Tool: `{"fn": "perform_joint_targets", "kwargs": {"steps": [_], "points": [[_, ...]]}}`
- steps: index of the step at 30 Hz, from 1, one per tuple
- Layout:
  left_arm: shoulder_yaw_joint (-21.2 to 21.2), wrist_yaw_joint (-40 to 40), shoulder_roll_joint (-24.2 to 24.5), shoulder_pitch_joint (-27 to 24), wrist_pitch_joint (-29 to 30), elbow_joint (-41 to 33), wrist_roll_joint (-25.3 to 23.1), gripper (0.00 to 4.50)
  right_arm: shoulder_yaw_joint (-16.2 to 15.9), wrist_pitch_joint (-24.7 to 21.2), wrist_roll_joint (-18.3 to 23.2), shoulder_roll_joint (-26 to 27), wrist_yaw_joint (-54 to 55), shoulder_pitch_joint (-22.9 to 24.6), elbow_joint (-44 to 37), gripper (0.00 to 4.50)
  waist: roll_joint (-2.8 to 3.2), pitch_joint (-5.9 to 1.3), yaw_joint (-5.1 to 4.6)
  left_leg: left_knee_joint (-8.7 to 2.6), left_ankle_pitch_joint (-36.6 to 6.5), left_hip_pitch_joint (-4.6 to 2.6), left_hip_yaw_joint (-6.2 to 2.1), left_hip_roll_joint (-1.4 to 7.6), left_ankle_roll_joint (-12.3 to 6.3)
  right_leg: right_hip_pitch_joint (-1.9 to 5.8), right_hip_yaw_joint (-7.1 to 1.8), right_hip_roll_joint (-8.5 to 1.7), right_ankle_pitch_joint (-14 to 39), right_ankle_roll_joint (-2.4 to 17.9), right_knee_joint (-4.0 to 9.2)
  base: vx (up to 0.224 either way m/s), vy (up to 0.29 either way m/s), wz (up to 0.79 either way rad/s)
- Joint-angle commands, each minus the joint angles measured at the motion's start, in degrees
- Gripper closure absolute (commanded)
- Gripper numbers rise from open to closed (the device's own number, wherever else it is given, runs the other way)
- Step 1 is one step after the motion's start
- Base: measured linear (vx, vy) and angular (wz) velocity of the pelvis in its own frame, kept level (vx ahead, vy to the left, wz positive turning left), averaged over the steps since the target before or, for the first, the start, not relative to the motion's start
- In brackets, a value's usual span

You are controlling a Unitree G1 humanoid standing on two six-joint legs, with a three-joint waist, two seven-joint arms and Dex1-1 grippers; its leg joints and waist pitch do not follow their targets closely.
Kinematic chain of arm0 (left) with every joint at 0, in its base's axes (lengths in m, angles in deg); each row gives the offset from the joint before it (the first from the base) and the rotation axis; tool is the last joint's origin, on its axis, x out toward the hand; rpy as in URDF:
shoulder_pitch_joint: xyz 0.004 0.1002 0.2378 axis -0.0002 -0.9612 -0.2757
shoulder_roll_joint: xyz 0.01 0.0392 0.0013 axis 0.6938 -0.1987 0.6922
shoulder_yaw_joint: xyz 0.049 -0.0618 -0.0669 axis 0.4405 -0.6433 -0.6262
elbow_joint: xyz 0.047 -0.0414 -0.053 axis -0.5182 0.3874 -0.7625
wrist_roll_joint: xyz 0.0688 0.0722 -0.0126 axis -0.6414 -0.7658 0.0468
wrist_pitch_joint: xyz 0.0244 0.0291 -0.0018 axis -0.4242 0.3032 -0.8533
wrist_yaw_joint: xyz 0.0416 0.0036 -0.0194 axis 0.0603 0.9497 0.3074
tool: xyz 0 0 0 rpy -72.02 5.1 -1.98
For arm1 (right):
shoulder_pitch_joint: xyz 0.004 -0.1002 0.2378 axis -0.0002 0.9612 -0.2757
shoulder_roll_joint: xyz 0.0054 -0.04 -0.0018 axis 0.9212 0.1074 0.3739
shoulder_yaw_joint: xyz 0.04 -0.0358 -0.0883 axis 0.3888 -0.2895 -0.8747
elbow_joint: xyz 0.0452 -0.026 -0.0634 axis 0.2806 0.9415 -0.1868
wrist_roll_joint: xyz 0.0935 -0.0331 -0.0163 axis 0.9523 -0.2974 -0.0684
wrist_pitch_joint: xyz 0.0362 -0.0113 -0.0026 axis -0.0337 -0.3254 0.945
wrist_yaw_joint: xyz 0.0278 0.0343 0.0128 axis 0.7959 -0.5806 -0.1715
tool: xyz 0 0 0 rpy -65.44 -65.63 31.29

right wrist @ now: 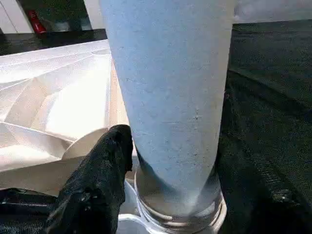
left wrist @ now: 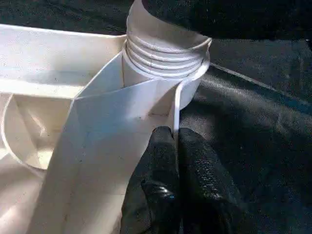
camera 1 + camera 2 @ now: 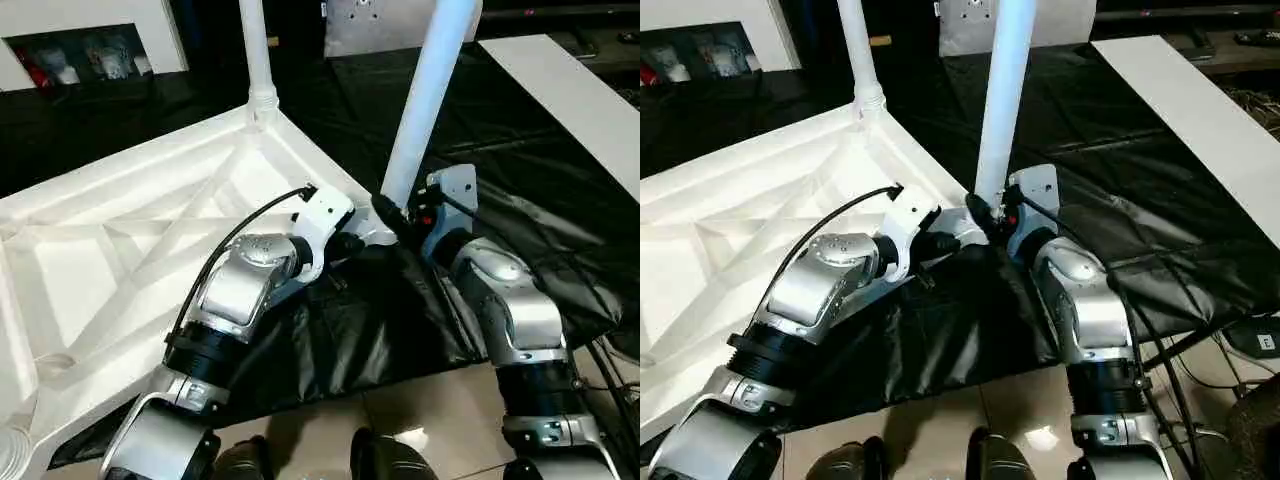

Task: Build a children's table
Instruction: Rotate leg to tighten

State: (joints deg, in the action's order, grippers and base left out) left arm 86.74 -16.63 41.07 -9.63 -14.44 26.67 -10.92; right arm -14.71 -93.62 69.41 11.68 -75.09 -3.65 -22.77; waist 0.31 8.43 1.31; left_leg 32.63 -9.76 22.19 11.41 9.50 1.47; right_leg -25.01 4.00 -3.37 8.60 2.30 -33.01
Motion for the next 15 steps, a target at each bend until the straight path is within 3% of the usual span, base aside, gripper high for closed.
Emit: {"fn": "perform_joint_targets", "kwargs": {"steps": [1, 6, 11, 15], "points": [[0.6, -1.0, 0.5, -0.3, -1.9, -2.9, 0.7, 4.50, -2.9, -1.0, 2.7, 1.1, -3.5, 1.7, -2.0, 1.33, 0.11, -4.80, 0.56, -2.86, -6.1, -0.74, -1.90, 3.33, -7.71, 4.43, -3.05, -5.06, 9.9, 13.0, 3.66, 0.000, 0.000, 0.00], [1.6, -6.7, 4.3, -1.9, -4.9, -3.1, 1.9, 4.50, -1.4, 1.3, 5.1, -3.4, -10.3, 3.4, -3.8, 0.94, -0.16, -4.67, 0.72, -2.93, -6.7, -0.90, -1.84, 3.35, -7.57, 4.39, -3.07, -4.94, 10.7, 12.4, 3.81, 0.000, 0.000, 0.00], [2.8, -12.9, 8.1, -2.5, -8.3, -3.0, 3.0, 4.50, -0.9, 3.9, 5.7, -8.7, -16.8, 3.7, -3.3, 0.51, 0.05, -4.62, 1.11, -2.90, -7.4, -1.07, -1.75, 3.49, -7.04, 4.28, -3.21, -5.10, 12.1, 12.2, 3.71, 0.000, 0.000, 0.00], [4.9, -22.0, 12.4, -2.8, -14.4, -2.1, 4.0, 4.50, -1.0, 4.5, 8.8, -14.9, -28.5, 3.2, -2.0, 0.12, -0.11, -4.67, 1.30, -2.82, -6.4, -0.97, -1.79, 3.51, -7.91, 4.43, -3.25, -5.06, 10.3, 12.5, 3.41, 0.000, 0.000, 0.00]]}}
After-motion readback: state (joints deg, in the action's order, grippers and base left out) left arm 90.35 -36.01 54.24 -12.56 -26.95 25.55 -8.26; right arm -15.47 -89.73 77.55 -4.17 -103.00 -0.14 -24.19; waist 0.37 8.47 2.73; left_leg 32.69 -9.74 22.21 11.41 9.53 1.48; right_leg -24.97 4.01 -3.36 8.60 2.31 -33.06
